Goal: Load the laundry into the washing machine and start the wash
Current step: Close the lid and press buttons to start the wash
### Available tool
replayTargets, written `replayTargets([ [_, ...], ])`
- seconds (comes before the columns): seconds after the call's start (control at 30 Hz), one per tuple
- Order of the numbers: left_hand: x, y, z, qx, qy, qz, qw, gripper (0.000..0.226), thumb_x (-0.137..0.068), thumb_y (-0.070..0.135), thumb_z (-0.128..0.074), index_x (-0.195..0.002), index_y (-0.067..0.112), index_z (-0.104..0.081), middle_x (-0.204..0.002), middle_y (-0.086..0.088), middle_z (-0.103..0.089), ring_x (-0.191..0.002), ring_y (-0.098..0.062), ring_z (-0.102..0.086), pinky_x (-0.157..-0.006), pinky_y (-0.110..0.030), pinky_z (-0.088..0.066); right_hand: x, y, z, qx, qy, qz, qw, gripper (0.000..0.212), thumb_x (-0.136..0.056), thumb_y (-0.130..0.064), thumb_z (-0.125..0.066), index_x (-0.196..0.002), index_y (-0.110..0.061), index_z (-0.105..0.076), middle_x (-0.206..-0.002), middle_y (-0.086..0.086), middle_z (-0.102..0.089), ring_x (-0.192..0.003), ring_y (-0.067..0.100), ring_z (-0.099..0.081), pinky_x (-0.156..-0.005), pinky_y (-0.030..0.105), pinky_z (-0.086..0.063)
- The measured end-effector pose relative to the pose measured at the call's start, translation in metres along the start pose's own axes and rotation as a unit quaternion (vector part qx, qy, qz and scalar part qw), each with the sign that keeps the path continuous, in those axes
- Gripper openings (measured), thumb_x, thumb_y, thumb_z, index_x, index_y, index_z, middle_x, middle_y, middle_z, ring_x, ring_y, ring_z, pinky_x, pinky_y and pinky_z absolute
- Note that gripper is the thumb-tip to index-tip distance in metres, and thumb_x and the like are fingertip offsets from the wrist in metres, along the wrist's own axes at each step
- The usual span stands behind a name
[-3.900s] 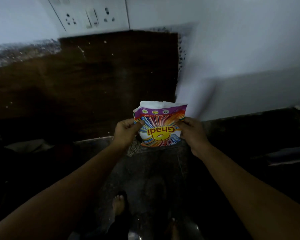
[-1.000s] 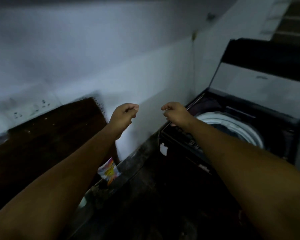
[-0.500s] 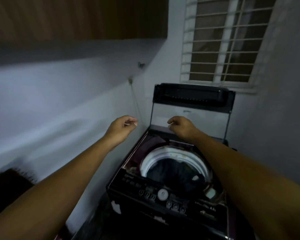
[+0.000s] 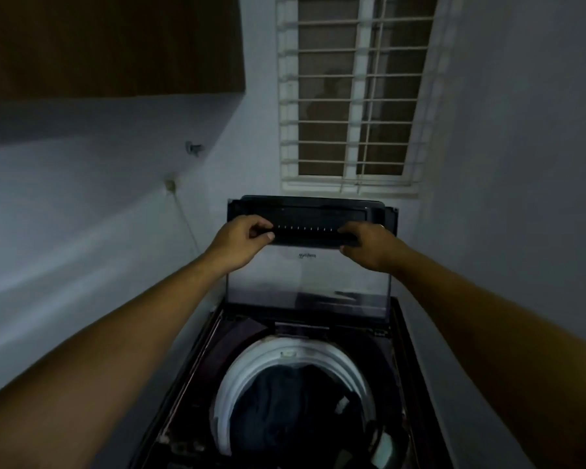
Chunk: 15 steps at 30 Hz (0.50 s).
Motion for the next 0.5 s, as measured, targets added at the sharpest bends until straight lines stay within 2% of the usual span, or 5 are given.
replayTargets([
  [0.23, -0.091, -0.037, -0.015, -0.023, -0.039, -0.07, 0.997, 0.036, -0.093, 0.034, -0.067, -0.127, 0.022, -0.064, -0.127, 0.001, -0.057, -0.116, -0.014, -0.055, -0.101, -0.029, -0.044, -0.067, -0.002, 0.005, 0.029, 0.026, -0.038, 0.999, 0.055, -0.093, -0.035, -0.066, -0.143, -0.019, -0.05, -0.132, 0.013, -0.061, -0.119, 0.034, -0.06, -0.099, 0.046, -0.053],
  [0.37, -0.138, -0.061, -0.027, -0.069, -0.048, -0.102, 0.991, 0.043, -0.094, 0.035, -0.065, -0.135, 0.023, -0.058, -0.138, -0.002, -0.052, -0.128, -0.02, -0.048, -0.109, -0.034, -0.04, -0.105, -0.004, -0.005, 0.065, 0.041, -0.057, 0.995, 0.067, -0.093, -0.042, -0.066, -0.151, -0.021, -0.04, -0.146, 0.013, -0.049, -0.131, 0.033, -0.05, -0.109, 0.05, -0.045],
  [0.5, -0.177, -0.073, -0.04, -0.126, -0.041, -0.13, 0.983, 0.057, -0.095, 0.041, -0.062, -0.147, 0.023, -0.047, -0.156, -0.008, -0.035, -0.144, -0.026, -0.031, -0.118, -0.044, -0.029, -0.138, 0.0, -0.016, 0.115, 0.051, -0.061, 0.99, 0.079, -0.094, -0.048, -0.064, -0.158, -0.021, -0.026, -0.163, 0.014, -0.027, -0.148, 0.037, -0.028, -0.118, 0.056, -0.032],
])
Point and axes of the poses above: each hand's wrist, its own x-axis away from the middle knuckle, its own z-axis out of the back of the hand, y = z × x, the point moved 5 cm from there along -x, towards the middle knuckle
